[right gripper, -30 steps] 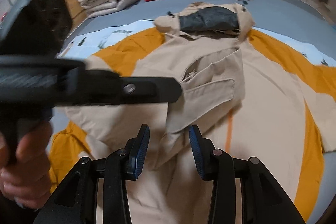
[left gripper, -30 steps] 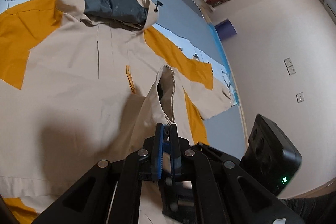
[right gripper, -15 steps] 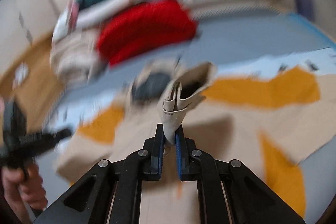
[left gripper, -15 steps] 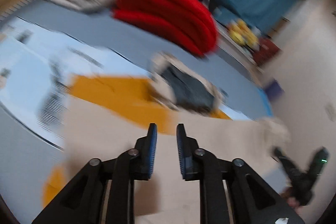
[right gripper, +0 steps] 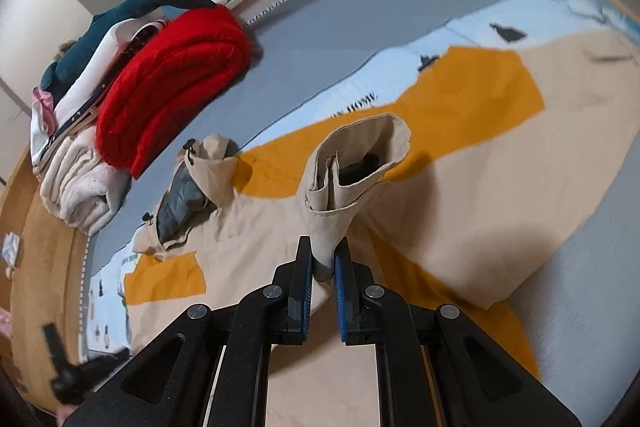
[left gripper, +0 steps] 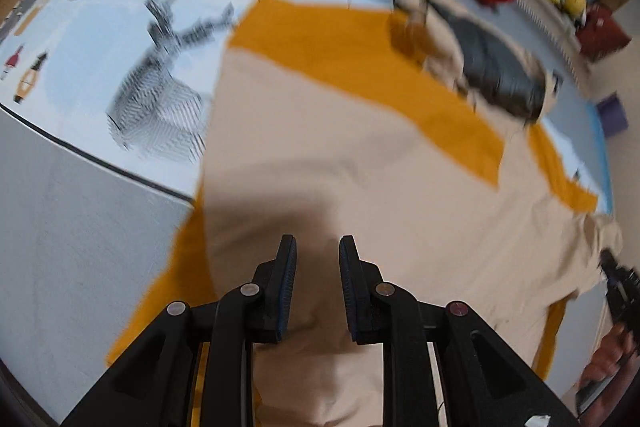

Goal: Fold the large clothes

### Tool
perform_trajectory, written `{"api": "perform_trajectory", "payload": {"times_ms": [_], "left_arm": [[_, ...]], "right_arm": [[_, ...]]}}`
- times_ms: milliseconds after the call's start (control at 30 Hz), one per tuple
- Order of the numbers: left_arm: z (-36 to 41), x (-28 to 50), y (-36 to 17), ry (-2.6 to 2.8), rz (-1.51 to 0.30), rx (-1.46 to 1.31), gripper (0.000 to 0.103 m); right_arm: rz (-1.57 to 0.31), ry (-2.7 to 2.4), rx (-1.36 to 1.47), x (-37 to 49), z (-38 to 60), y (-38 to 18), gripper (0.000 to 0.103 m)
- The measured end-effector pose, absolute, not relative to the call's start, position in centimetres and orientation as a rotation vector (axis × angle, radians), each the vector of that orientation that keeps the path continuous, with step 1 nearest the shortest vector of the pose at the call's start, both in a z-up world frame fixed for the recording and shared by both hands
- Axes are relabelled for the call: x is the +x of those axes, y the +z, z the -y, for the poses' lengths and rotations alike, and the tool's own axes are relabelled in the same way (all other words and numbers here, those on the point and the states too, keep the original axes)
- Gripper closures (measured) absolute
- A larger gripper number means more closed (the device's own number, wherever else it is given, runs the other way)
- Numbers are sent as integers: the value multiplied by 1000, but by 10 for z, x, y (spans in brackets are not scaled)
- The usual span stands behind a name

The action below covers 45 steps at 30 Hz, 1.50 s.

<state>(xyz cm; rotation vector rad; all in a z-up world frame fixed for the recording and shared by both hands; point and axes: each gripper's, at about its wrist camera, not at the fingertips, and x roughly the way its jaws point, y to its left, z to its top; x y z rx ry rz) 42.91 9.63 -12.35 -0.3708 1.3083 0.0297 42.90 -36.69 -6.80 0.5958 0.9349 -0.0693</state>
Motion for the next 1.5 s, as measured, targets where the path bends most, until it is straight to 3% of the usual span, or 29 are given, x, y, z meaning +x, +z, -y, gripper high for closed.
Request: {"api": "perform_trajectory", "payload": {"times_ms": [167, 367, 800, 833, 867, 900, 1100, 1300, 1333, 1400, 1500], "left_arm": [[-89, 423, -133, 58, -1341, -314, 83], [-90, 416, -145, 107, -1401, -214, 83], [-121, 403, -140, 250, -1372, -138, 83], [-120, 403, -133, 238, -1344, -144, 83], [-119, 402, -129, 219, -1323, -158, 83], [-111, 401, -123, 191, -1308, -169, 82], [-81, 408, -130, 69, -1352, -129, 80], [-75, 410, -132, 52, -1361, -145, 80], [-73, 410, -130, 41, -1354, -151, 80], [-71, 410, -129, 23, -1349, -159, 80], [-60, 409, -134, -1, -1371, -167, 80]], "right_arm": [[-936, -231, 648, 424, 391, -74, 72], [-895, -325, 690, 416, 416, -72, 68], [-1177, -244, 656, 436, 398, -126, 66], [-1177, -249, 643, 436, 398, -126, 70], [-1171, -253, 627, 436, 397, -125, 87], [-1159, -253, 622, 436, 397, -123, 93], [-1074, -342, 532, 435, 397, -100, 93], [-948, -322, 494, 433, 392, -76, 89], [-957, -260, 492, 438, 385, -77, 83], [-1025, -150, 522, 446, 374, -92, 70], [-1216, -161, 550, 449, 371, -134, 66]]}}
